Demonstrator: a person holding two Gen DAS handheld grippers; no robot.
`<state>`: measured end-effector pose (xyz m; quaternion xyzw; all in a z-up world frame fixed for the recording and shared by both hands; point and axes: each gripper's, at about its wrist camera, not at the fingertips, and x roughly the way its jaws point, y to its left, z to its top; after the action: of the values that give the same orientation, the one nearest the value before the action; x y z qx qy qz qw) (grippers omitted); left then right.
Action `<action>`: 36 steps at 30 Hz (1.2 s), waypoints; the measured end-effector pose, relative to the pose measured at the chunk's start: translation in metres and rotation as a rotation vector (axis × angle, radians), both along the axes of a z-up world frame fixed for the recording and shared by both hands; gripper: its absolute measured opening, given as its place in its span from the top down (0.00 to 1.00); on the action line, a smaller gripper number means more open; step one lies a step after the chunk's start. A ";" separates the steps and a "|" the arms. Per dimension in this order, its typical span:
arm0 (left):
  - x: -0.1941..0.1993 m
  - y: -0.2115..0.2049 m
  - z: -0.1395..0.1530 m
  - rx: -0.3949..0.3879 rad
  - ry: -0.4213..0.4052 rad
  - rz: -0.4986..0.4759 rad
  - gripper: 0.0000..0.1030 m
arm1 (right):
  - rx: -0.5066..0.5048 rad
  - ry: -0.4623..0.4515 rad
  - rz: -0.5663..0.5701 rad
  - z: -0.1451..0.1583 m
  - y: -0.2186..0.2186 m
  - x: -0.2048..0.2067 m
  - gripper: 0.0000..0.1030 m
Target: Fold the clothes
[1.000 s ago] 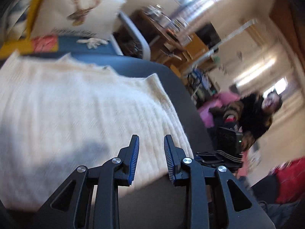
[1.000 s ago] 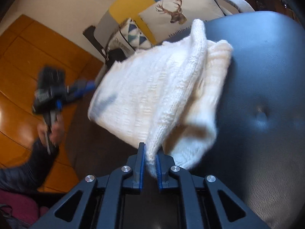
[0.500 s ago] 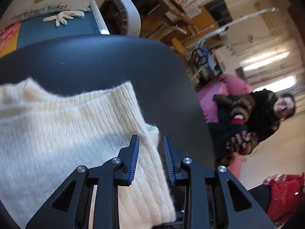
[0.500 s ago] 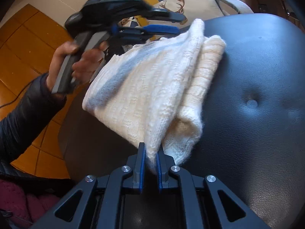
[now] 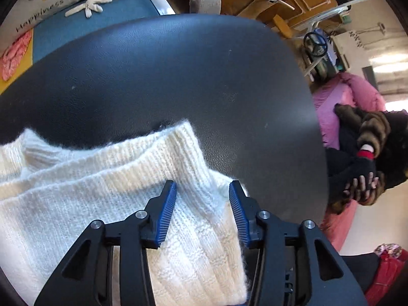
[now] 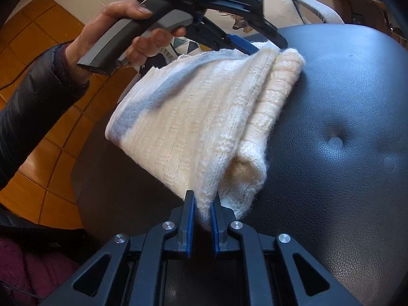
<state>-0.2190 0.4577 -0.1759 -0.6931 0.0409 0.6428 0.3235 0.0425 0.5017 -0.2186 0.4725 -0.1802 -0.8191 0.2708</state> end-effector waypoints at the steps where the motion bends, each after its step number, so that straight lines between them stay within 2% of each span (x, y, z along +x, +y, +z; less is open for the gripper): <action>1: 0.001 0.001 0.001 -0.009 0.015 0.002 0.58 | 0.005 -0.002 -0.006 -0.001 0.000 0.000 0.89; 2: 0.004 0.001 0.005 -0.005 0.038 -0.001 0.65 | -0.008 -0.003 -0.012 -0.001 -0.001 -0.001 0.92; 3: 0.007 0.000 0.009 0.003 0.067 -0.007 0.88 | -0.020 -0.005 -0.017 -0.001 0.000 -0.001 0.93; 5: 0.014 -0.008 0.021 0.061 0.121 -0.013 0.92 | -0.034 0.015 0.003 0.006 0.002 0.003 0.94; 8: 0.028 -0.025 0.043 0.210 0.172 -0.017 0.93 | -0.076 0.071 0.048 0.022 0.003 0.015 0.94; 11: 0.036 -0.039 0.056 0.326 0.188 -0.018 0.99 | -0.066 0.045 0.037 0.011 0.004 0.017 0.94; 13: 0.041 -0.040 0.051 0.345 0.151 -0.040 0.99 | -0.042 0.003 0.031 -0.004 0.002 0.015 0.94; 17: 0.051 -0.019 0.026 0.267 0.109 -0.086 0.99 | -0.075 -0.010 0.014 -0.011 0.000 0.011 0.90; 18: 0.051 -0.018 0.021 0.252 0.095 -0.076 0.99 | -0.088 -0.019 0.001 -0.012 0.001 0.008 0.81; 21: 0.048 -0.015 0.012 0.183 0.065 -0.028 0.99 | -0.132 -0.056 -0.035 -0.012 0.006 0.001 0.77; 24: 0.050 -0.020 0.017 0.145 0.090 0.005 0.98 | -0.091 -0.025 -0.067 -0.009 0.004 -0.005 0.77; 27: 0.046 -0.023 0.021 0.134 0.079 0.023 0.98 | -0.070 0.020 -0.054 0.002 -0.002 -0.003 0.88; 31: 0.033 -0.019 0.016 0.108 0.037 0.024 0.96 | -0.043 0.053 0.001 0.011 -0.017 0.001 0.89; 36: 0.030 -0.017 0.022 0.038 0.052 0.007 0.90 | -0.030 0.058 0.004 0.008 -0.019 0.004 0.89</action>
<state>-0.1895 0.4406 -0.1543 -0.6700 0.0348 0.6626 0.3329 0.0467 0.4831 -0.2102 0.4447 -0.1834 -0.8292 0.2845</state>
